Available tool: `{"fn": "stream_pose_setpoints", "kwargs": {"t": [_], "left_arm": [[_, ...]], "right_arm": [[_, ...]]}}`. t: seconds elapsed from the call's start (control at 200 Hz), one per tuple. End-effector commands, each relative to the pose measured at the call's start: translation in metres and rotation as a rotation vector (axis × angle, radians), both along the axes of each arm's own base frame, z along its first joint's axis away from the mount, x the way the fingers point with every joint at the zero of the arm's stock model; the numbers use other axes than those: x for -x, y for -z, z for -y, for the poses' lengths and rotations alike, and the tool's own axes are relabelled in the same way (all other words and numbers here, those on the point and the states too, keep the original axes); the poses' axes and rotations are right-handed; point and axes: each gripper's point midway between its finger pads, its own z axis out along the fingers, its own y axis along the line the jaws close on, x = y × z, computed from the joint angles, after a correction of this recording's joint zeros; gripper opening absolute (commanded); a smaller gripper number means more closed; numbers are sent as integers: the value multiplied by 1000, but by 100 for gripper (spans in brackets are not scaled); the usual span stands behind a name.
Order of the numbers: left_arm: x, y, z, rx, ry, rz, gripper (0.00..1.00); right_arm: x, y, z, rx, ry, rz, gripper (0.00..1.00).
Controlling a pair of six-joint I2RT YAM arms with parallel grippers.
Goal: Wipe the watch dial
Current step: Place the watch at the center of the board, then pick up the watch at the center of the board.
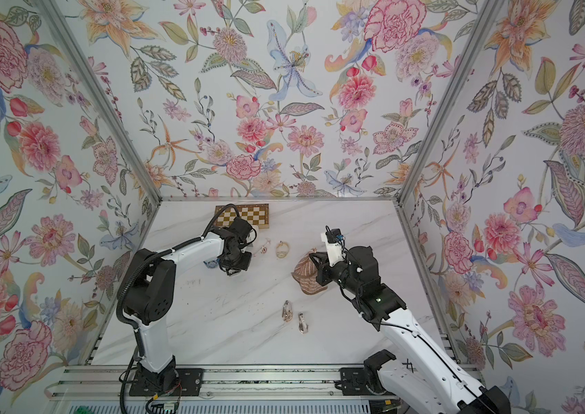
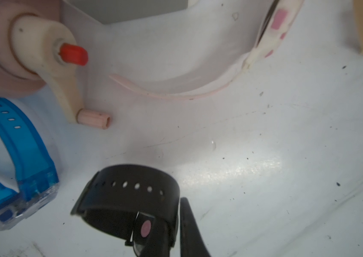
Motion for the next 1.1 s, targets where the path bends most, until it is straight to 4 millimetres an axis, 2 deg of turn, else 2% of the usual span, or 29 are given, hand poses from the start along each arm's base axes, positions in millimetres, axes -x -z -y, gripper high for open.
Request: {"fn": "stream_pose_setpoints", "kwargs": {"t": [0.0, 0.12, 0.21, 0.36, 0.475, 0.566, 0.596, 0.616, 0.666, 0.741, 0.801, 0.936, 1.016, 1.091], "left_arm": [[-6, -3, -4, -29, 20, 2, 24], [-9, -12, 1, 4, 24, 19, 37], [-11, -31, 9, 63, 23, 51, 43], [-13, -84, 20, 172, 18, 144, 55], [-9, -128, 28, 285, 13, 219, 58], [4, -156, 43, 445, 15, 257, 58], [10, -159, 50, 508, 17, 251, 58], [16, -172, 54, 564, 25, 270, 58], [27, -184, 65, 668, 38, 268, 58], [46, -188, 81, 764, 41, 252, 56], [65, -184, 99, 815, 64, 215, 54], [110, -161, 141, 884, 111, 100, 53], [127, -147, 151, 847, 128, 64, 53], [134, -133, 153, 783, 138, 48, 53]], "right_arm": [[0, -10, -4, -15, -17, 24, 0], [1, -13, -3, -14, -11, 26, 0], [1, -16, -2, -14, -9, 25, 0], [2, -20, 0, -12, -2, 26, 0], [4, -20, 4, -1, 12, 21, 0], [7, -20, 9, 12, 31, 13, 0], [8, -21, 11, 17, 37, 10, 0], [8, -20, 12, 20, 41, 7, 0], [9, -19, 16, 32, 55, -3, 0], [11, -17, 22, 47, 80, -12, 0], [13, -15, 26, 58, 93, -17, 0], [16, -12, 30, 61, 98, -23, 0], [19, -11, 28, 56, 87, -24, 0], [19, -10, 29, 52, 88, -25, 0]]}}
